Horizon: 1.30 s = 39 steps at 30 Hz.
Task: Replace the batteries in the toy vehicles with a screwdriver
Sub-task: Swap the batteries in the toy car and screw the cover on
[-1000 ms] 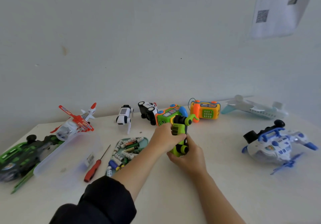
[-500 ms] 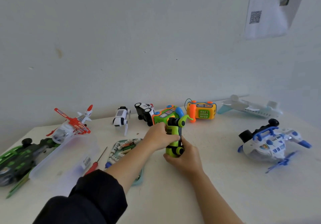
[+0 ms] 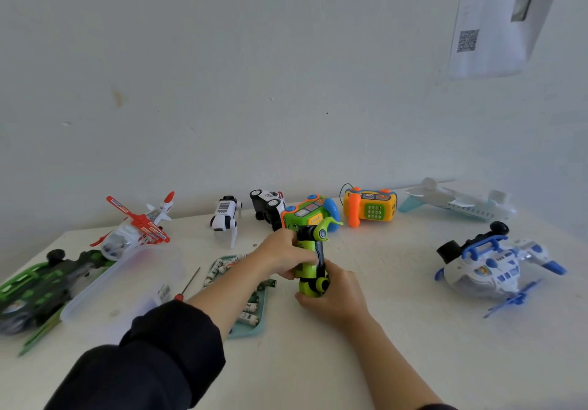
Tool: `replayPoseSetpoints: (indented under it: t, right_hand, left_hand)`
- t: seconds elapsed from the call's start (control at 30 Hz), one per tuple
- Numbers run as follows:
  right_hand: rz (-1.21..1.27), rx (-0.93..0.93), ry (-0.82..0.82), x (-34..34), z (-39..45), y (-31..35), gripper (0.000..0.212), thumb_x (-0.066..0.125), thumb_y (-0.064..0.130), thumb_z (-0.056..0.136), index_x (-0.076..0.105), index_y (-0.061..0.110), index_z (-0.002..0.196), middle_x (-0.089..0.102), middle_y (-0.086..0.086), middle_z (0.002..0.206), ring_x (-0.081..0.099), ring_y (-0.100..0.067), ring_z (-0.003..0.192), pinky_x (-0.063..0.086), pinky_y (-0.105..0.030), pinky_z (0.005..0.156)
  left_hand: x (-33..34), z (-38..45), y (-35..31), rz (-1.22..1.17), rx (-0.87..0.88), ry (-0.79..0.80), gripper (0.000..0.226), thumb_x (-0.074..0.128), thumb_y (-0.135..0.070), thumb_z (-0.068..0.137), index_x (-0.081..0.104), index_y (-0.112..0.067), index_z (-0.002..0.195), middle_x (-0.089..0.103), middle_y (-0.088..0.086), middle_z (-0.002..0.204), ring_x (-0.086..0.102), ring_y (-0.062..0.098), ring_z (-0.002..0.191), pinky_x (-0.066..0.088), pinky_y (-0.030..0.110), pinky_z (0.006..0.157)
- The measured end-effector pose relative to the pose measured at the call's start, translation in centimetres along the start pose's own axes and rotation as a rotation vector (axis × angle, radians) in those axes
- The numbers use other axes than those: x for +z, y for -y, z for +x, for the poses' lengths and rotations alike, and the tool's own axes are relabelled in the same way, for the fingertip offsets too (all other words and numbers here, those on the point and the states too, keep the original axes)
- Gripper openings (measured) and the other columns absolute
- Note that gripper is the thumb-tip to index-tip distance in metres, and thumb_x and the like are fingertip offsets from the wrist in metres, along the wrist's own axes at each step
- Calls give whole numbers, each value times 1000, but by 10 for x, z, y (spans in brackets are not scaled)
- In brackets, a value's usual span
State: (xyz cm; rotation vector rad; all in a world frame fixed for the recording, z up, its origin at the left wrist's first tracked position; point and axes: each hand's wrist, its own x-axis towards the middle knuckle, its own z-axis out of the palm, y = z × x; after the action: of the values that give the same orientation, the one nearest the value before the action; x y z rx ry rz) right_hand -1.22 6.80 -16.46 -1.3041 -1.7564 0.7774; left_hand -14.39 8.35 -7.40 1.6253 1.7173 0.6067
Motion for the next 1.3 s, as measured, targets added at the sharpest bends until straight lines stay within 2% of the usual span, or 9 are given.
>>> replayPoseSetpoints:
  t: [0.13,0.3,0.57,0.67,0.83,0.97,1.07,1.17,1.3]
  right_hand:
    - [80,38,-125,-6,4,-1,35,84,30,60,63,18,85,59,6,62,49,-4,52,38,-15,49]
    - [150,47,-166,-6,4,1,36,81,25,65,60,24,94,66,3,77,61,-15,67,46,-18,56]
    - [235,25,-160,-9,4,1,43,79,17,70,55,27,104,64,5,89,62,-14,77,48,-15,58]
    - [230,26,-175,-10,4,0,47,79,18,70,52,27,108,61,7,88,59,-15,75,44,-13,57]
    - [224,44,-153,-11,4,2,61,80,23,68,45,25,118,57,13,86,56,-6,72,41,-14,60]
    - [63,-25,-168,-6,1,5,85,55,62,46,54,20,120,54,13,88,54,-15,91,41,-31,86]
    - [-173,-66,-171,-4,2,3,96,38,73,46,51,22,127,57,9,112,40,-13,126,12,-44,111]
    - [-323,-99,-115,-1,2,2,100,31,76,51,42,24,136,60,9,120,18,-7,141,-5,-50,112]
    - [-380,-101,-102,1,2,-1,100,30,77,54,37,24,138,61,9,121,13,-5,142,-9,-52,112]
  left_hand:
    - [-7,-9,9,279,-93,260,25,75,-22,74,55,-11,83,60,9,79,63,20,62,55,29,54]
    - [-12,-3,31,102,-48,-6,32,74,-32,75,59,-12,95,62,7,86,62,18,71,56,33,65]
    - [-2,7,30,409,-17,-246,44,55,-50,87,60,-10,106,61,9,102,60,25,94,44,30,73]
    - [-14,4,31,387,12,-234,26,53,-37,86,41,-28,66,38,-7,70,42,19,77,28,27,60]
    - [-68,-15,46,490,-144,-303,17,48,-27,89,56,-14,84,56,5,78,52,20,63,44,26,61]
    - [-106,-47,70,655,-533,-84,21,47,-15,95,54,-1,109,63,17,102,65,27,85,56,32,75]
    - [-107,-53,98,762,-660,79,34,56,-12,92,52,1,123,59,18,125,63,25,101,52,32,85]
    - [-93,-59,108,955,-659,150,32,63,-10,86,53,-2,115,62,16,117,58,26,82,51,31,68]
    - [-87,-59,106,990,-653,155,15,62,-10,84,52,-8,94,57,8,73,56,20,60,48,29,66]
